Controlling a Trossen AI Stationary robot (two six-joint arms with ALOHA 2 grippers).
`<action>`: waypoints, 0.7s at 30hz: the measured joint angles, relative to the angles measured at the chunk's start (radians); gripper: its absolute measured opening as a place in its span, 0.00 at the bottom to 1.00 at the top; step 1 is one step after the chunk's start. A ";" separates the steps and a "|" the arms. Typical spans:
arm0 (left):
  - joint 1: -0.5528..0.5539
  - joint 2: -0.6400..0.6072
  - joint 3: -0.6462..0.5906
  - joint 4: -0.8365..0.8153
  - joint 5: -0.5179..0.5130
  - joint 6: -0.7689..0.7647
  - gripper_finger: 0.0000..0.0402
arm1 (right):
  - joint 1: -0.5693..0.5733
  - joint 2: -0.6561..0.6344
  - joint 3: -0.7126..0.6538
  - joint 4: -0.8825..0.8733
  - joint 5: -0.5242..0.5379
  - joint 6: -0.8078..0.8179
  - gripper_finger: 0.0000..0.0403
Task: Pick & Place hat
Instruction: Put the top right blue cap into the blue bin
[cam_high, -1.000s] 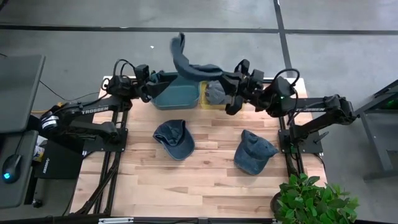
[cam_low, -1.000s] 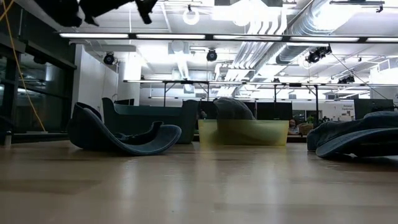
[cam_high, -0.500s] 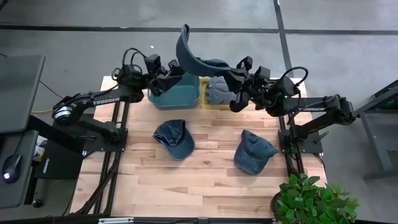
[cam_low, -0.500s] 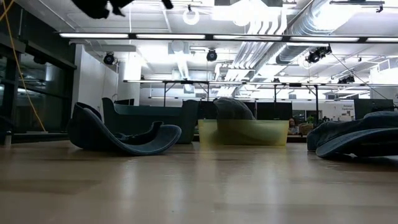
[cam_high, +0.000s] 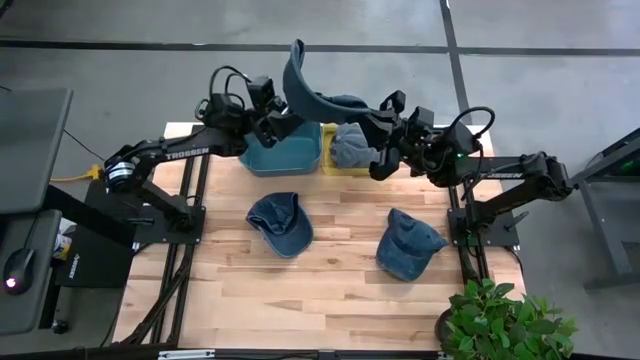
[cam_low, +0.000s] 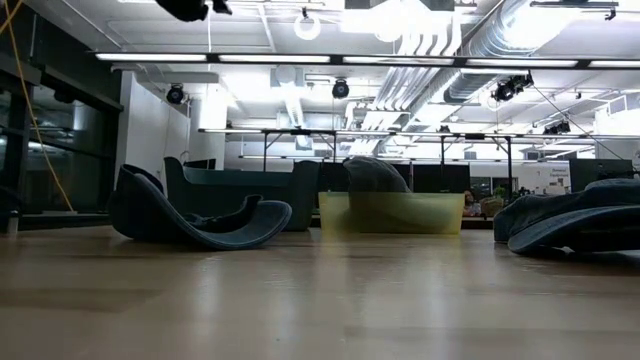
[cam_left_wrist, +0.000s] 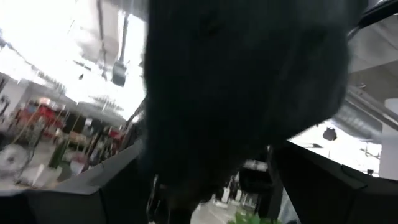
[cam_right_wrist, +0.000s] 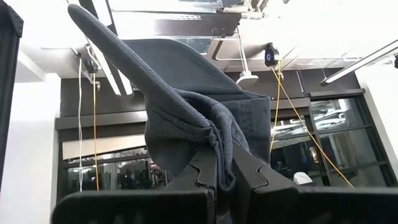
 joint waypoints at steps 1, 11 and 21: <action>0.000 0.002 0.008 0.001 -0.001 0.004 0.80 | 0.000 0.000 0.000 -0.001 0.000 0.000 0.01; 0.000 0.005 0.078 -0.008 -0.018 0.034 0.72 | 0.000 0.000 0.000 -0.033 0.009 0.000 0.01; 0.000 0.005 0.085 -0.008 0.000 0.031 0.15 | -0.007 0.000 0.000 -0.072 0.030 -0.003 0.01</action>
